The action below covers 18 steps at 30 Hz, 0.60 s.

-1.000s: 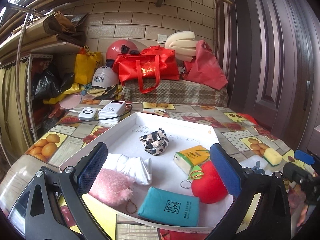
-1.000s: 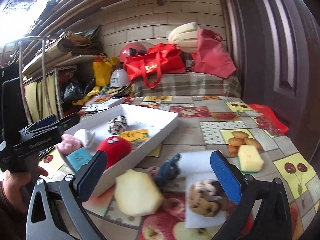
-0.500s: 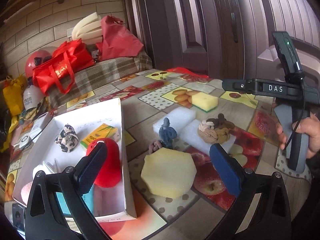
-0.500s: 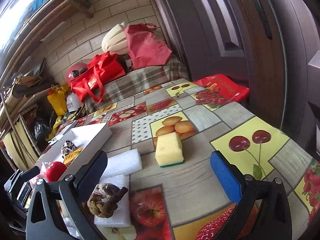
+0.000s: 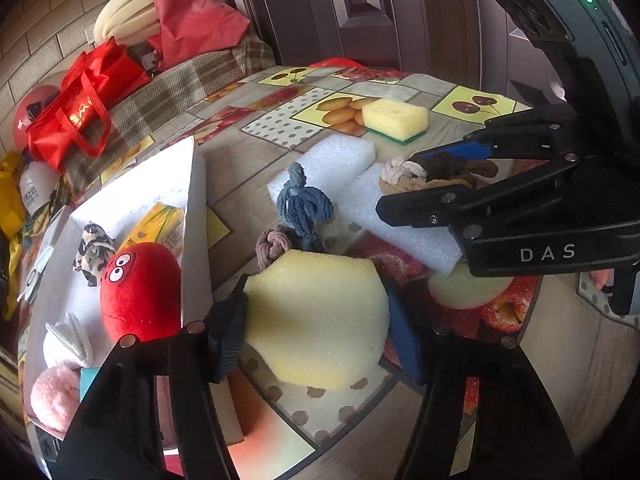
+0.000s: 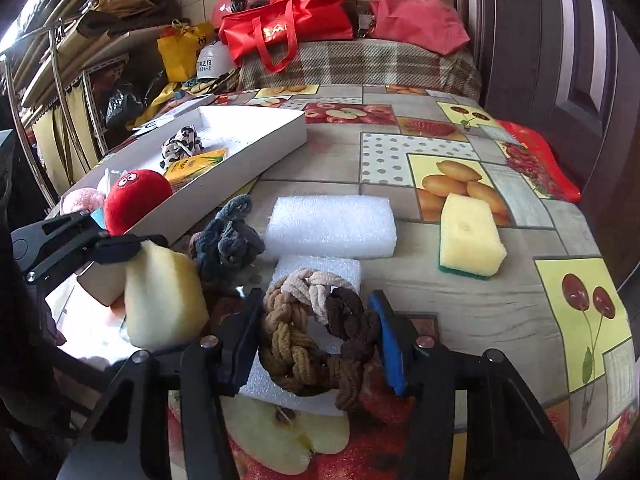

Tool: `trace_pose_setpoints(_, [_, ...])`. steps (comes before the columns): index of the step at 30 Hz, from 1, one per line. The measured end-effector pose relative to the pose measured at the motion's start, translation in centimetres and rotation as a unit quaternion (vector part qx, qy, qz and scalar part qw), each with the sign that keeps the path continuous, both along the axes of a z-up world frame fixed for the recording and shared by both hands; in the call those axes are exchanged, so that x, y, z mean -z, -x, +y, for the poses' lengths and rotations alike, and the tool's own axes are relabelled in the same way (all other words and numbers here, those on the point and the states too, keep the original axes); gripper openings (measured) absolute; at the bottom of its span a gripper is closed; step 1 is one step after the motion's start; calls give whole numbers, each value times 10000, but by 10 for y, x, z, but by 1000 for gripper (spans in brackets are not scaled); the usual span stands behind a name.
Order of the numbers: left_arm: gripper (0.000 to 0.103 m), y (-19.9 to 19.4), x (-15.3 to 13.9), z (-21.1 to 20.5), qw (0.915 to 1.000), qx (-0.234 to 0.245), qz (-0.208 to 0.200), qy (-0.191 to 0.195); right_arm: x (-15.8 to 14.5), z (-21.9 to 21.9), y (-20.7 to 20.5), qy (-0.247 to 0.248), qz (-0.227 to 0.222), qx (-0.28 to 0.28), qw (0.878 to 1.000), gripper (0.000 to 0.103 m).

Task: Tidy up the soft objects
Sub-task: 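Grasp the yellow sponge with the left gripper while the right grasps the braided rope toy, then carry the yellow sponge and braided rope into the box and release both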

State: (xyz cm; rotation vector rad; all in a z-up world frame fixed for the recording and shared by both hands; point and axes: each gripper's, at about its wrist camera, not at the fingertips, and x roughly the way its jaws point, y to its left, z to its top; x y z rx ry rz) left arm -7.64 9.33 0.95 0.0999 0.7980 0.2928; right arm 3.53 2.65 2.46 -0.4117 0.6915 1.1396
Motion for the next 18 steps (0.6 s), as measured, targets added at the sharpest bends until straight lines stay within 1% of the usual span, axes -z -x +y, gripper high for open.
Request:
trace_pose_setpoints(1, [60,1,-1,-1,10000,33,-50,-6,-1,-3,-1,-78,35,-6,10000,38])
trace_pose_setpoints(2, [58,4,-4,-2,9999,51,-137,-41,-3,-6,-1,-162,42,10,9999,36])
trace_pose_setpoints(4, [57,13,-10,-5,9991,25,-393,-126,-8,-16,-2,-421,27,121,9990,35])
trace_pose_setpoints(6, [57,26,-20,-5,9967,1,-803,-154,-17,-31,-3,-846,11,267,9961,35])
trace_pose_setpoints(8, [57,42,-31,-3,9917,-144,-1268,-186,-27,-47,-3,-1298,-48,372,9908,35])
trace_pose_setpoints(10, [57,58,-39,0,9846,-337,-1707,-190,-36,-58,2,-1622,-242,493,9852,35])
trace_pose_setpoints(12, [57,70,-44,7,9781,-545,-2007,-123,-42,-66,6,-1859,-422,542,9802,35])
trace_pose_setpoints(14, [57,76,-47,15,9738,-722,-2156,-18,-47,-70,12,-2001,-615,592,9761,35])
trace_pose_setpoints(16, [57,78,-48,19,9719,-809,-2211,23,-50,-70,17,-2046,-756,622,9739,35])
trace_pose_setpoints(18, [57,79,-48,18,9713,-821,-2234,-14,-50,-68,18,-2047,-798,631,9735,35])
